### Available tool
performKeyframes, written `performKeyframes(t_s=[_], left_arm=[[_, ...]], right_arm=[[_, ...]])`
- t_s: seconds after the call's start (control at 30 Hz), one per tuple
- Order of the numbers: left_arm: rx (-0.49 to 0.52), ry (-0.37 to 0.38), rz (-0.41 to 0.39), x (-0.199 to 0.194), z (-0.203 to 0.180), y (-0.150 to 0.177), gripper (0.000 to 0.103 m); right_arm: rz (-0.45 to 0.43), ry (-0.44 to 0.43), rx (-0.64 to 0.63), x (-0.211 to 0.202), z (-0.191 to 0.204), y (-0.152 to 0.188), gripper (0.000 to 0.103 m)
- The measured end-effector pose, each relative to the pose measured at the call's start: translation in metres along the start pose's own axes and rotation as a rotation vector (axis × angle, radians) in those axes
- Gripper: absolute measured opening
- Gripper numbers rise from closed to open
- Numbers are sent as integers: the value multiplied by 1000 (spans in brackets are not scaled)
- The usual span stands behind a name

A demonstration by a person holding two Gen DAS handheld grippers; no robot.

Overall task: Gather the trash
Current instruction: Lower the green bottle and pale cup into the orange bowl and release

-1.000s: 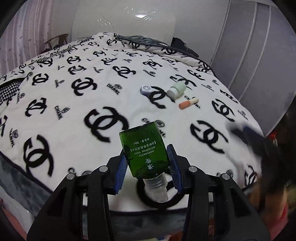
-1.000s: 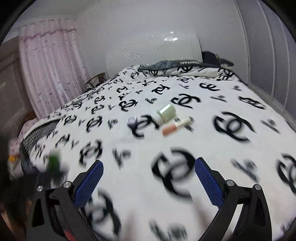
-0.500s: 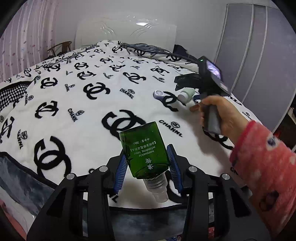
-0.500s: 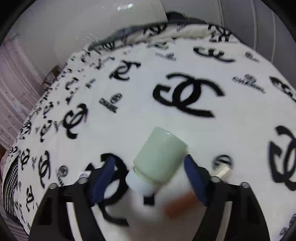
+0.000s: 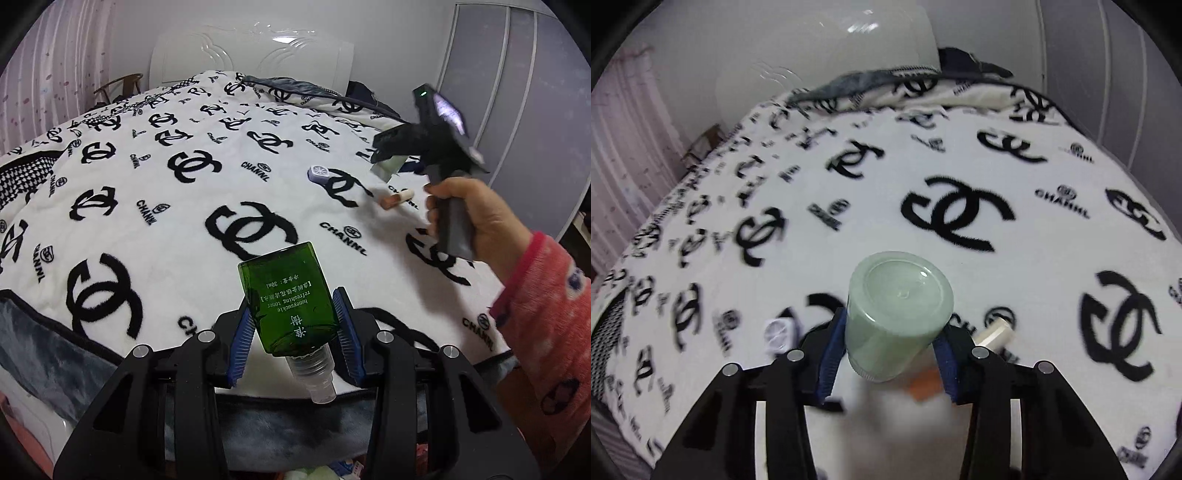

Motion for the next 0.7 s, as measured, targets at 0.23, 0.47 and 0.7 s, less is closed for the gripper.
performKeyframes(t_s=[0.23, 0.47, 0.7], left_arm=[[1, 12, -8, -24, -19, 6, 41], [60, 32, 18, -44, -51, 32, 41], [111, 59, 92, -50, -80, 84, 41]], right_arm=[[-74, -124, -109, -102, -11, 48, 44], [-129, -173, -280, -199, -40, 148, 44], [-77, -178, -340, -243, -81, 251, 45]])
Point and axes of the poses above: each gripper's, at about its wrist camera, not at the fingertips, and x roughly the way its jaws point, z to its left, y to its underside, the point moved 1 cm from there along x, roughly the way its jaws point, and after that the axes turned 15 degrees about x, right-handed, at the moved point
